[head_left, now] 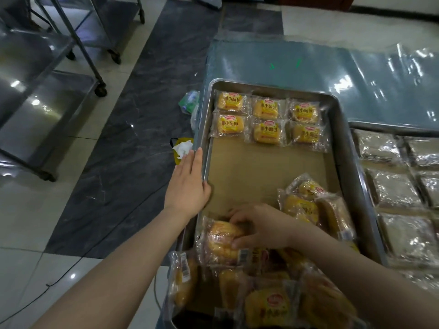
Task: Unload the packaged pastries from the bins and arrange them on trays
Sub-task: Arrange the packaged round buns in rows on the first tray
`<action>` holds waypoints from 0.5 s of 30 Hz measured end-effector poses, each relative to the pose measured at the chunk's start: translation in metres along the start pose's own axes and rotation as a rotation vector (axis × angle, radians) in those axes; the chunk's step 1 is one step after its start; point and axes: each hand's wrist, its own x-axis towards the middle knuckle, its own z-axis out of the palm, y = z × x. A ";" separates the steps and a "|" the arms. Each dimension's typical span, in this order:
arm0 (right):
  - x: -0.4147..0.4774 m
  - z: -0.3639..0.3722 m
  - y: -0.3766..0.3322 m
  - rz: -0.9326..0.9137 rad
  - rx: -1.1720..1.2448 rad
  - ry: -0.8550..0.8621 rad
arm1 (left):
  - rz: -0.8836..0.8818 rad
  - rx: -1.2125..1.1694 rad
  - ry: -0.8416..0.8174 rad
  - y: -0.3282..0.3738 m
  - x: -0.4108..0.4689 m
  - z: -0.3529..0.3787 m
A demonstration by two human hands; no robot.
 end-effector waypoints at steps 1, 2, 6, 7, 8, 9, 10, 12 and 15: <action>-0.001 -0.001 -0.001 0.017 0.021 0.020 | -0.002 -0.002 -0.001 0.000 0.000 0.000; -0.002 -0.003 -0.001 0.037 0.058 0.047 | -0.006 -0.007 -0.003 0.000 0.000 0.000; -0.008 -0.015 0.001 0.126 0.300 0.228 | -0.019 -0.016 -0.005 0.000 0.000 0.000; -0.009 -0.018 0.003 0.146 0.357 0.288 | -0.016 -0.012 -0.005 0.000 0.000 0.000; -0.010 -0.022 0.005 0.165 0.406 0.341 | -0.013 -0.011 -0.006 0.000 0.000 0.000; -0.011 -0.025 0.008 0.184 0.457 0.391 | -0.009 -0.017 -0.005 0.000 -0.001 0.000; -0.011 -0.028 0.011 0.200 0.510 0.448 | -0.007 -0.027 -0.002 0.000 -0.001 0.000; -0.010 -0.032 0.017 0.212 0.553 0.613 | -0.009 -0.050 0.005 0.000 -0.001 0.000; -0.006 -0.031 0.022 0.246 0.218 0.750 | -0.020 -0.080 0.009 -0.001 0.000 0.001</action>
